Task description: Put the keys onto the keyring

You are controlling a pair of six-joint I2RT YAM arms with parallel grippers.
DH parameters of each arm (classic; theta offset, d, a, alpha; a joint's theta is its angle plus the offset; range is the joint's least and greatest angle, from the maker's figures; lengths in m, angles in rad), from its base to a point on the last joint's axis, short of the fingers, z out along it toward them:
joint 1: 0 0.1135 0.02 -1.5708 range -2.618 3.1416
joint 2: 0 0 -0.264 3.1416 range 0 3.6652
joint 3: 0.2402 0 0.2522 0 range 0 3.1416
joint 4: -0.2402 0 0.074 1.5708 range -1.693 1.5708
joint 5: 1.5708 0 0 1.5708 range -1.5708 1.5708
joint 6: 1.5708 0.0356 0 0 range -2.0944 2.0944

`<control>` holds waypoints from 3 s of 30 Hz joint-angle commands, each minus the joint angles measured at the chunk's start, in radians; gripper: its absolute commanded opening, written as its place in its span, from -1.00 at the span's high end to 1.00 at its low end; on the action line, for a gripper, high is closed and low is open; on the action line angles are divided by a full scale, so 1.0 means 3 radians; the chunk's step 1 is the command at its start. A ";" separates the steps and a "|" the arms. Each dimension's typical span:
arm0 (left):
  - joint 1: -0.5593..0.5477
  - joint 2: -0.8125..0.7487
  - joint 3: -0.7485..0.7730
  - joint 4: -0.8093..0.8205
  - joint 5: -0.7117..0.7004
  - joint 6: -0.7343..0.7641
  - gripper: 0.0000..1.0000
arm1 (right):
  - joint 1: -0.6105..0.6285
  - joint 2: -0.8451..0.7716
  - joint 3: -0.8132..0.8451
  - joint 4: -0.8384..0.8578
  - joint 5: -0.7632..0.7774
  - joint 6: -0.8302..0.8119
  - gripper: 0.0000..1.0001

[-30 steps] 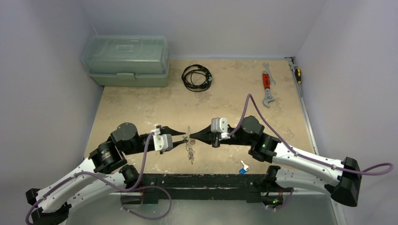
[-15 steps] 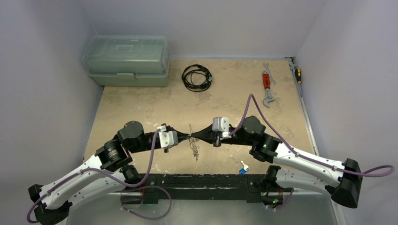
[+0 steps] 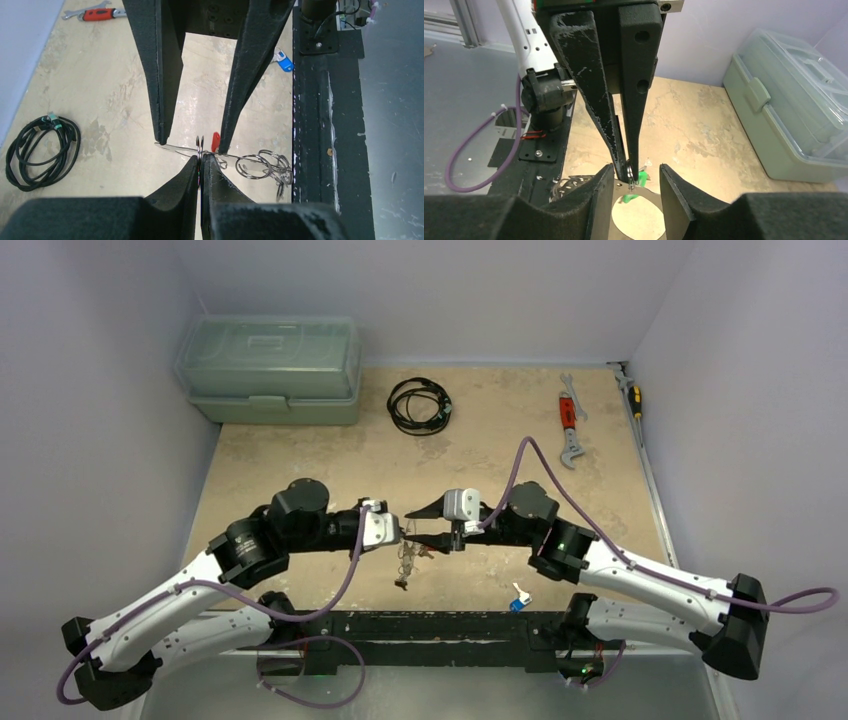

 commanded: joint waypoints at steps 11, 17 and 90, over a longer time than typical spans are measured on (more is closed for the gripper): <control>-0.0007 0.0080 0.0348 -0.0330 0.0054 0.0163 1.00 | 0.0019 0.0279 0.0288 -0.0310 0.0178 -0.0199 0.64; -0.0008 0.0100 0.0354 -0.0286 0.0054 0.0147 1.00 | 0.0019 0.0342 0.0306 -0.0319 0.0095 -0.0192 0.80; 0.0241 -0.1068 -0.1129 0.1405 -0.1674 -0.1130 -0.98 | 0.0019 -0.0154 -0.0637 0.1612 0.1230 0.0342 1.00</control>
